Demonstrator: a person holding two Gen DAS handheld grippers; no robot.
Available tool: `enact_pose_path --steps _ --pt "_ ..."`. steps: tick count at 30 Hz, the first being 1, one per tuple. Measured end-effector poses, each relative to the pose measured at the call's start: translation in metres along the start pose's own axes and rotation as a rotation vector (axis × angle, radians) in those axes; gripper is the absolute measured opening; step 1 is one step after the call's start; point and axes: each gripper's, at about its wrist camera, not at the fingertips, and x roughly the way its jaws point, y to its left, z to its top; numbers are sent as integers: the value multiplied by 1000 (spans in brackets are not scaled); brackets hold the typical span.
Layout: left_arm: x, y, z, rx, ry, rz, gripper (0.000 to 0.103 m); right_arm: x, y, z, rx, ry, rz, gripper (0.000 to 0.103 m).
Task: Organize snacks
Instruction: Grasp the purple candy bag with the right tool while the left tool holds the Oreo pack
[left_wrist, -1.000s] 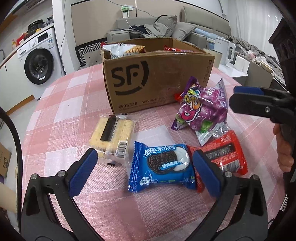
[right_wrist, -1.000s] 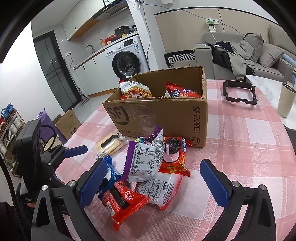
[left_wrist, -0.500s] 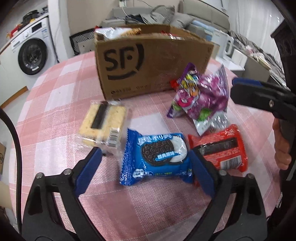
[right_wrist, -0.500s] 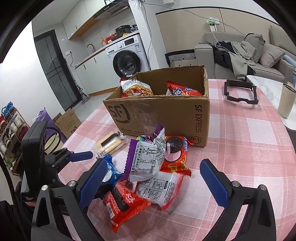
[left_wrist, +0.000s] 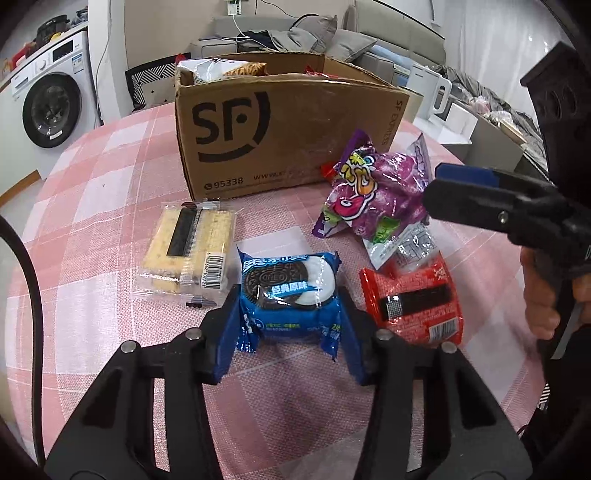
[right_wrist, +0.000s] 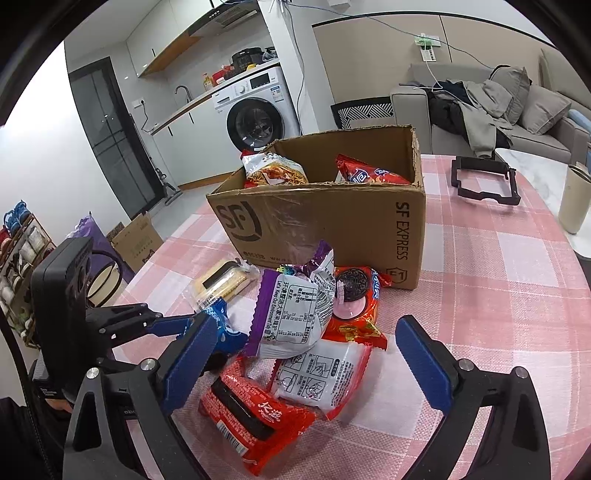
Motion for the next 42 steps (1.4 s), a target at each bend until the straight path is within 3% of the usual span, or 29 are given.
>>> enact_pose_path --steps 11,17,27,30,34,38,40,42 --pt "-20 8 7 -44 -65 -34 44 5 0 -2 12 12 10 80" --pt "-29 13 9 -67 -93 -23 44 11 0 -3 30 13 29 79" --pt "-33 16 8 -82 -101 -13 44 28 4 -6 98 10 61 67" --pt "-34 16 9 -85 -103 -11 44 30 4 -7 120 3 61 57" --pt "-36 16 8 -85 -108 -7 44 30 -1 -7 148 -10 67 35" --pt "-35 14 9 -87 -107 -4 44 28 -7 -7 164 -29 71 30" --pt "-35 14 9 -89 -108 -2 44 27 -6 -8 159 -31 65 18" --pt "-36 14 9 -89 -108 -1 44 26 -6 -7 159 -34 76 18"
